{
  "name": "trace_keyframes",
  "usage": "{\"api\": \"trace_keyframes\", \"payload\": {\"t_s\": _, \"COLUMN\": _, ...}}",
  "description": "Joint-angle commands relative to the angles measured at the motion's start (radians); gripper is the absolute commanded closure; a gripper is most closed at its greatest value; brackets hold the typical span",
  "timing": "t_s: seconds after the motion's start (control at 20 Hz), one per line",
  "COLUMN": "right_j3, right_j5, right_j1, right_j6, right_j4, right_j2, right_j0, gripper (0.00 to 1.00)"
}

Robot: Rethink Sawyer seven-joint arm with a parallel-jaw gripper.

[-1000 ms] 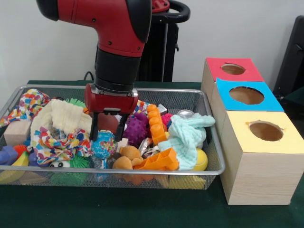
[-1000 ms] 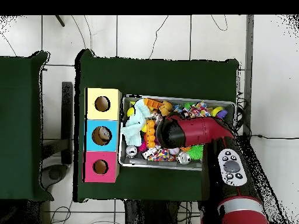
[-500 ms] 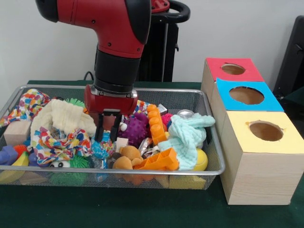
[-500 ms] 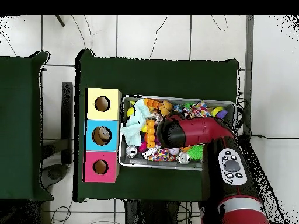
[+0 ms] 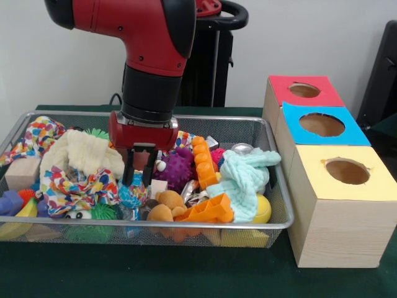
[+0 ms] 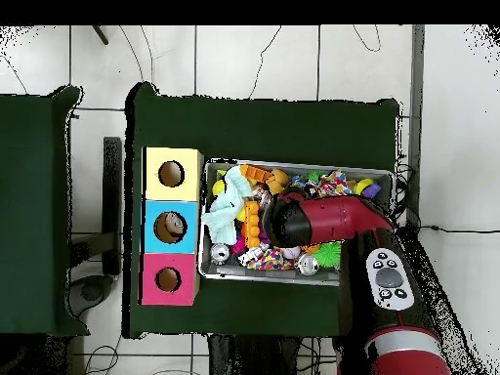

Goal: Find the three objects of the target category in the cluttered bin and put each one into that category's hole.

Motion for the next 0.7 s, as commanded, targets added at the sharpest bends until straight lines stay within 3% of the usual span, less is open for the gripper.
{"api": "trace_keyframes", "payload": {"t_s": 0.05, "right_j3": 0.014, "right_j5": 0.090, "right_j1": 0.074, "right_j6": -0.027, "right_j4": -0.020, "right_j2": 0.055, "right_j0": -0.020, "gripper": 1.00}}
{"api": "trace_keyframes", "payload": {"t_s": 0.45, "right_j3": 0.106, "right_j5": 0.133, "right_j1": -0.014, "right_j6": -0.089, "right_j4": 0.034, "right_j2": 0.145, "right_j0": -0.107, "gripper": 1.00}}
{"api": "trace_keyframes", "payload": {"t_s": 0.7, "right_j3": 0.113, "right_j5": 0.175, "right_j1": -0.046, "right_j6": -0.090, "right_j4": 0.057, "right_j2": 0.176, "right_j0": -0.127, "gripper": 1.00}}
